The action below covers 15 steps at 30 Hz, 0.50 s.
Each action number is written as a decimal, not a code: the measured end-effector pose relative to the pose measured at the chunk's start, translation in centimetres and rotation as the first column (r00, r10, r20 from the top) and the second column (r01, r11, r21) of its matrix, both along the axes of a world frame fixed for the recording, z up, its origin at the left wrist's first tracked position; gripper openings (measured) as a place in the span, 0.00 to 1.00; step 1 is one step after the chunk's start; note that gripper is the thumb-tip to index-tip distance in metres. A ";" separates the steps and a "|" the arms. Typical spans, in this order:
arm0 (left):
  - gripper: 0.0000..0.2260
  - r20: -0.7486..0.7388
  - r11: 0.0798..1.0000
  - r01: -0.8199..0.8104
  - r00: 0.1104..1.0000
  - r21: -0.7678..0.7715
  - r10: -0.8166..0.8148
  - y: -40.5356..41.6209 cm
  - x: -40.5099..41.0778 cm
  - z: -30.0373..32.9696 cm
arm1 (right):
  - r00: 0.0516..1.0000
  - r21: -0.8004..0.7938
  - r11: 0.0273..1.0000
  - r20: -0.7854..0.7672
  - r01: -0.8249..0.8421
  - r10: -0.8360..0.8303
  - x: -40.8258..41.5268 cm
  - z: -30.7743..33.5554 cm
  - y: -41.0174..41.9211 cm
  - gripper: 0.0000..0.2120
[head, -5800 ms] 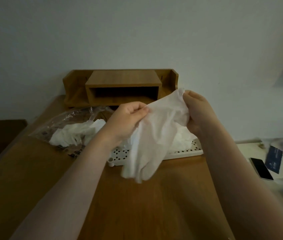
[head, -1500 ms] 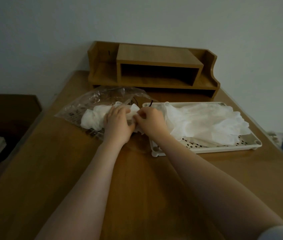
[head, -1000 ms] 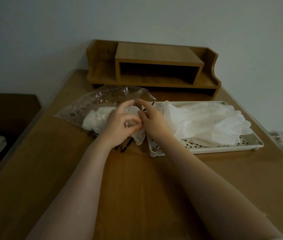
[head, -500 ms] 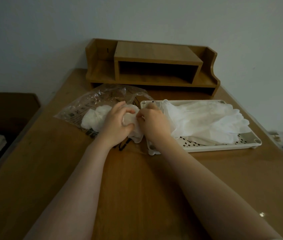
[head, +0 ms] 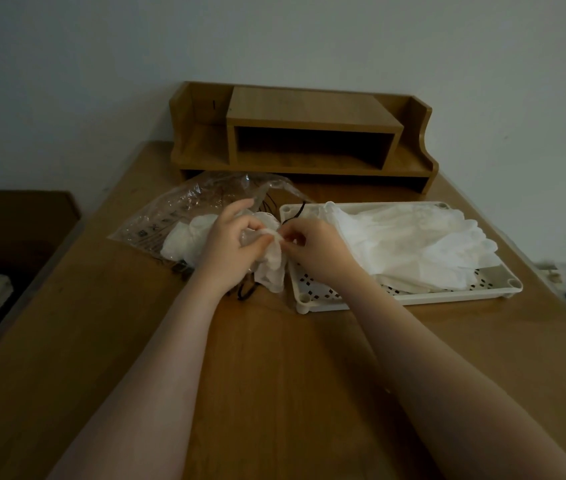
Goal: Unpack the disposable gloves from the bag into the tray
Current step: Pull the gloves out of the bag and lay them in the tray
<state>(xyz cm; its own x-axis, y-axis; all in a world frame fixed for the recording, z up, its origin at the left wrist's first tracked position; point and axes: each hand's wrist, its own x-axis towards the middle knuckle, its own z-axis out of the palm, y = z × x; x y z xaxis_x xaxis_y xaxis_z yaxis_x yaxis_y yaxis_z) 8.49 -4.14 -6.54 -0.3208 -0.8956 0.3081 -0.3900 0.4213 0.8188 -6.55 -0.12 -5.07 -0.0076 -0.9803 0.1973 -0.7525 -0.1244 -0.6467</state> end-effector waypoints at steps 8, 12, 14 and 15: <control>0.06 0.209 1.000 0.020 0.978 -0.003 -0.019 -1.1 0.6 -0.9 | 1.000 -0.134 0.991 -0.015 0.013 -0.015 -0.6 2.0 0.1 0.04; 0.08 0.381 0.999 -0.014 0.924 -0.043 0.030 -1.0 0.4 -0.8 | 0.969 0.001 1.000 0.246 0.013 -0.013 -0.3 2.3 0.7 0.10; 0.07 0.447 0.996 -0.036 0.892 -0.082 0.069 -0.9 0.4 -0.8 | 0.874 0.043 0.999 0.485 0.021 -0.039 -0.2 2.2 0.9 0.10; 0.06 0.469 0.993 -0.051 0.878 -0.108 0.096 -0.9 0.4 -0.7 | 0.779 0.057 0.998 0.627 -0.004 -0.033 -0.2 2.1 0.9 0.09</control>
